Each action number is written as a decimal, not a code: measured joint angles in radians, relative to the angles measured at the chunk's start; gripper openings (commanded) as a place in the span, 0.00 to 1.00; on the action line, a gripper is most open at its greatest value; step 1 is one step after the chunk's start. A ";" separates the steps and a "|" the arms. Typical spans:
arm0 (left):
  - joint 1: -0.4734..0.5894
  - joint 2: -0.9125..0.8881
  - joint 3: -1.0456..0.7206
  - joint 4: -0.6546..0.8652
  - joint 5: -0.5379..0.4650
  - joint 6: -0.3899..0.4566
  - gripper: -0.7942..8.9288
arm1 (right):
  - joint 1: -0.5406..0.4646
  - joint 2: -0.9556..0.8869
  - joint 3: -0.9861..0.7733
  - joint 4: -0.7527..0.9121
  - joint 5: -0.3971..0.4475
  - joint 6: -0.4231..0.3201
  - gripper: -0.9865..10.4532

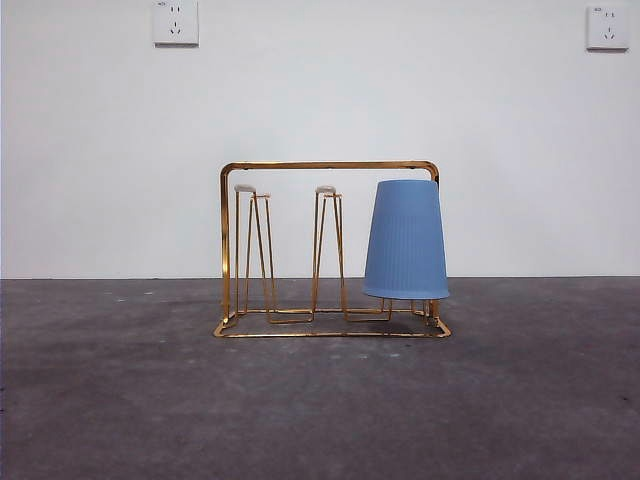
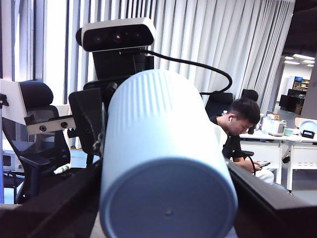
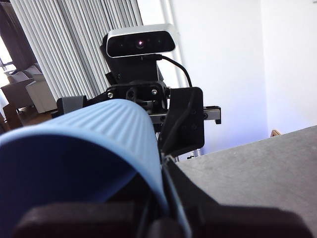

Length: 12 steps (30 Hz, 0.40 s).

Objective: Pick up cup 1,put cup 1 in the cup rack,pick up cup 2,put cup 2 in the cup rack

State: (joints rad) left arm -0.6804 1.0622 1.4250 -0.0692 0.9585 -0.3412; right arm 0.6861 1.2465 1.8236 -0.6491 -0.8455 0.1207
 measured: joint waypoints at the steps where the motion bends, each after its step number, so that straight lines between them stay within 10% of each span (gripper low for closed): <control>1: 0.000 0.000 0.000 0.000 0.000 0.000 0.30 | 0.000 0.000 0.000 0.000 -0.001 0.000 0.08; 12: 0.000 0.001 0.000 -0.002 0.001 -0.001 0.09 | 0.000 0.000 0.000 -0.011 -0.002 0.007 0.11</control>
State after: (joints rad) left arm -0.6804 1.0630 1.4250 -0.0711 0.9592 -0.3424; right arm 0.6861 1.2465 1.8236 -0.6601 -0.8471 0.1280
